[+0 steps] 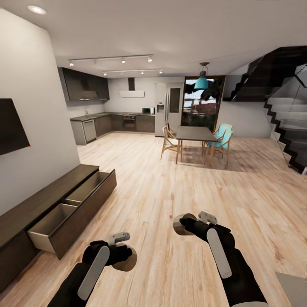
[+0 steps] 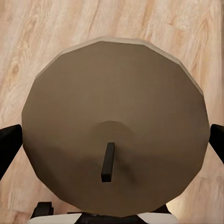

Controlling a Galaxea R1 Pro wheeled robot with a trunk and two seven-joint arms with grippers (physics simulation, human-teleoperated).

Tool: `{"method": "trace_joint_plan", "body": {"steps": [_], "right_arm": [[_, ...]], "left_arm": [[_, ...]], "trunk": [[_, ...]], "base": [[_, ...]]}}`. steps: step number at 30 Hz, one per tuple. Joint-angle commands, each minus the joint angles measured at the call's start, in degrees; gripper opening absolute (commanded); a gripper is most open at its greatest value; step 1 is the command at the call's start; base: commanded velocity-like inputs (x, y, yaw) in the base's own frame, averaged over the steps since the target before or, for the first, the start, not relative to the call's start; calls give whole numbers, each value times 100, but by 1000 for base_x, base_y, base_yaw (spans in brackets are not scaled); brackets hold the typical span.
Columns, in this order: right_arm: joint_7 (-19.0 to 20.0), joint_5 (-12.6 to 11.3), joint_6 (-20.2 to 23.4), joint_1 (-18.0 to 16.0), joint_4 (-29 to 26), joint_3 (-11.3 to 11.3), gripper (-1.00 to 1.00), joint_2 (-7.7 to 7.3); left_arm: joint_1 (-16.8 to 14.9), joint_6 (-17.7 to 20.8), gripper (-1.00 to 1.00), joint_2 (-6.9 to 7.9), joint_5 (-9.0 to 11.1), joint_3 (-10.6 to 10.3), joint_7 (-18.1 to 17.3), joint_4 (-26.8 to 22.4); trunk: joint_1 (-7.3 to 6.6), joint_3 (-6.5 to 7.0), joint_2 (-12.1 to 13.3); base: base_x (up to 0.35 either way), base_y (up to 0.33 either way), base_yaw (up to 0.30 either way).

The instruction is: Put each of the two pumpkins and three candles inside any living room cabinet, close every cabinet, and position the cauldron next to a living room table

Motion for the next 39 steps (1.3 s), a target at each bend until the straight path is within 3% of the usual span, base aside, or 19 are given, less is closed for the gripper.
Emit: {"method": "trace_joint_plan", "body": {"steps": [1,5,9,13,18,19,20,21,23,26,30,33,36,39], "right_arm": [[-52,-60,21,-6,-4,-3,-100,1],[-68,-42,17,-18,135,29,-100,5],[-76,-31,23,-28,261,56,-100,20],[-100,-10,75,-138,624,63,-100,28],[-177,35,89,-805,2149,95,-100,55],[-253,60,18,-900,2692,172,-100,-26],[-259,67,-55,-894,2754,181,-100,-90],[-257,70,-143,-838,2775,187,-100,-151],[-255,73,-439,-368,2791,194,-100,-294],[-252,90,-752,-51,2806,200,-100,-338],[-247,281,-990,225,2831,205,-100,-353],[-238,339,-1301,357,2856,205,-100,-346],[-223,361,-1526,396,2943,199,-100,-353],[-226,367,-1601,412,3014,197,-100,-355]], "left_arm": [[-4,9,-100,0,61,-5,61,-7],[-4,-53,-100,-7,61,-11,68,-7],[-4,-443,-100,0,74,-17,72,51],[-29,-690,-100,-16,57,30,92,793],[-275,-1162,-100,-25,56,38,96,1715],[-317,-1278,-100,-16,54,40,89,1982],[-322,-1410,-100,-20,53,40,88,2130],[-323,-1518,-100,-17,53,39,84,2233],[-322,-1834,-100,5,53,34,68,2589],[-326,-2281,-100,15,42,23,39,3092],[-325,-2855,-100,-21,-159,20,6,3617],[-324,-2977,-100,-31,-335,-82,-6,3684],[-326,-3008,-100,-20,-383,-340,-40,3691],[-328,-3015,-100,-26,-393,-463,-78,3693]], "trunk": [[2,-2,-9],[2,24,-9],[2,13,-9],[2,10,-9],[2,9,-9],[2,9,-9],[2,9,-9],[2,8,-9],[2,-2,-9],[2,-13,-9],[2,-16,-9],[2,-16,-9],[2,-16,-9],[2,-16,-9]], "base": [[0,0,-157],[0,0,-131],[0,0,-9],[0,0,-213],[0,0,-272],[0,0,-250],[0,0,-138],[0,0,-89],[0,0,-34],[0,0,-9],[0,0,-1],[0,0,0],[0,0,0],[0,0,0]]}}
